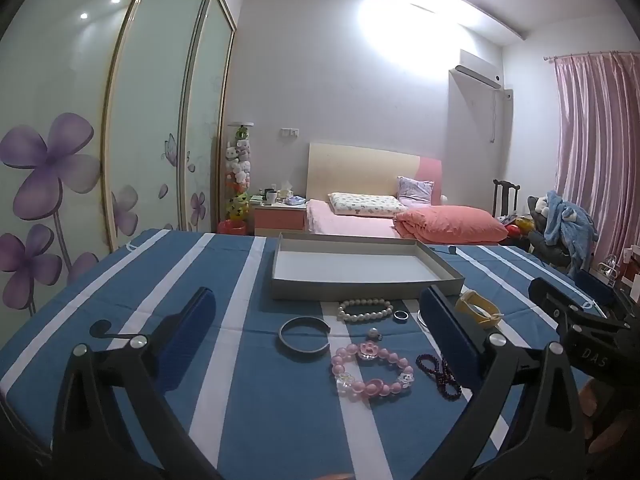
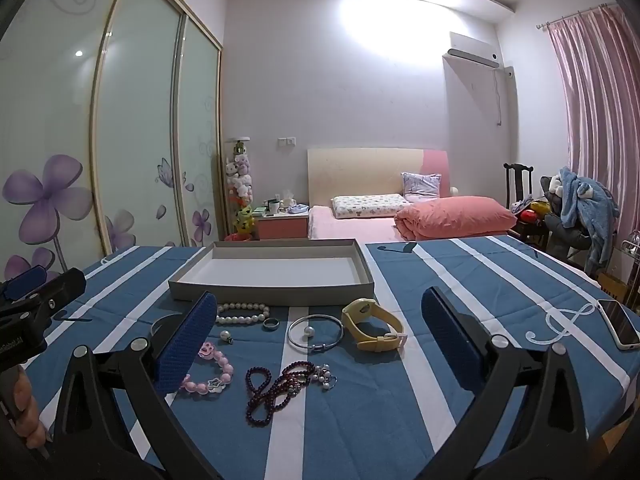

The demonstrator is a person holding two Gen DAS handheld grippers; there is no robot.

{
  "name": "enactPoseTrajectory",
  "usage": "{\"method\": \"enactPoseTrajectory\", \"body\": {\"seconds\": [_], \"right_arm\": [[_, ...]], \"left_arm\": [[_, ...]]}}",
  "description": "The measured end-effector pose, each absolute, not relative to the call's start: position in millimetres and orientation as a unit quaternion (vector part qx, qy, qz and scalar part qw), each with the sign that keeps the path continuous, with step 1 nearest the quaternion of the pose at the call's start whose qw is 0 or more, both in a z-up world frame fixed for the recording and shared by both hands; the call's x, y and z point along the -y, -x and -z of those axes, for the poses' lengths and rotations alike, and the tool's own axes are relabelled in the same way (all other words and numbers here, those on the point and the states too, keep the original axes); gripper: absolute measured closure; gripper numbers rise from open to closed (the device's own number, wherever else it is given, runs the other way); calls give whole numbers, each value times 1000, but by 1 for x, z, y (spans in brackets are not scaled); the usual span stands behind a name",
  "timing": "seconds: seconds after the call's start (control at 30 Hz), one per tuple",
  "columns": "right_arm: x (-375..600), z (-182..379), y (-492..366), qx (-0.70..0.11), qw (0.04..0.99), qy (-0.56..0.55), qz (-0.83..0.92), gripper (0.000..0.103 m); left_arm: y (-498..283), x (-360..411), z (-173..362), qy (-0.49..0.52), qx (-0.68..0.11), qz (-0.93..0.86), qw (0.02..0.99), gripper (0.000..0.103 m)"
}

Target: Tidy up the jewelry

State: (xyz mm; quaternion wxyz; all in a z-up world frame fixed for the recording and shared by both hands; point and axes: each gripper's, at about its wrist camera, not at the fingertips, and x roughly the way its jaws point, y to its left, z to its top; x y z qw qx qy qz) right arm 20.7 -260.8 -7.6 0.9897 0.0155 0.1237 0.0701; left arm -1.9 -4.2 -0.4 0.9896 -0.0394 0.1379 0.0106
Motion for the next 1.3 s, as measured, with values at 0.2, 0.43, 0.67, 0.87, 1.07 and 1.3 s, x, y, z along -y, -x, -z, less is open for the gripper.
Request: {"method": "enactPoseTrajectory", "body": {"seconds": [0.2,0.43,0.67,0.87,1.07,1.3], "right_arm": [[261,7,-21,-124,990,-15,-71,2],[258,8,-20,-124,990,-14,-70,2],[258,8,-20,-125,990,-14,-71,2],[258,9,-21,-126,989,-14,-71,2],[255,8,-19,-127,989,-14,-70,2],[254,9,-19,-127,989,-14,-70,2]], "left_arm": [[3,6,-1,41,-137,-11,990,4],[-3,3,1,39,-139,-12,989,4],[-2,-3,4,42,-139,-12,989,4],[0,-2,5,43,-137,-13,989,4],[-2,-5,5,43,-139,-13,989,4],[-1,-5,5,44,-139,-13,989,4]]}}
